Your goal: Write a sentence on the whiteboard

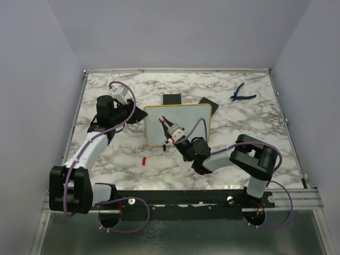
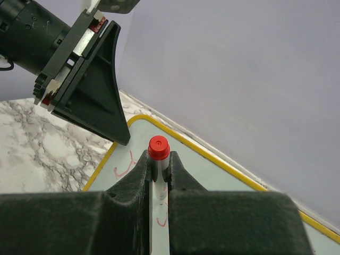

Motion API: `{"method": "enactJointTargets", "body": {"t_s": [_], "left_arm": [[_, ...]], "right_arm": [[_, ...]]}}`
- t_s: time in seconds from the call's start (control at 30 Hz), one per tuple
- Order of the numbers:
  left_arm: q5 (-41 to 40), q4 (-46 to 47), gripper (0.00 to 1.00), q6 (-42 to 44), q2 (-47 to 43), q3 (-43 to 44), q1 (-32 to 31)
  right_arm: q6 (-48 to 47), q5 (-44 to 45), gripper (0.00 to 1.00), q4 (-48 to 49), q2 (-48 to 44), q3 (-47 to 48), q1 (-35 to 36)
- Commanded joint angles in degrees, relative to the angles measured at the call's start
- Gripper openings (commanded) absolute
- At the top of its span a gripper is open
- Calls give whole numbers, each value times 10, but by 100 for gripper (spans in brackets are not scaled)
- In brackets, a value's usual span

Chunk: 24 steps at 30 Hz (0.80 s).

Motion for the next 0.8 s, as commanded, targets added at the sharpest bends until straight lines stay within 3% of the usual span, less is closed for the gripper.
{"method": "enactJointTargets", "body": {"t_s": [0.0,0.77], "left_arm": [[19,15,26,-1,-2,7,-3],[15,15,25,1,-6,6,-4]], "right_arm": [[0,11,1,123,14,9,-4],[-16,28,1,123,-8,-12,-6]]}}
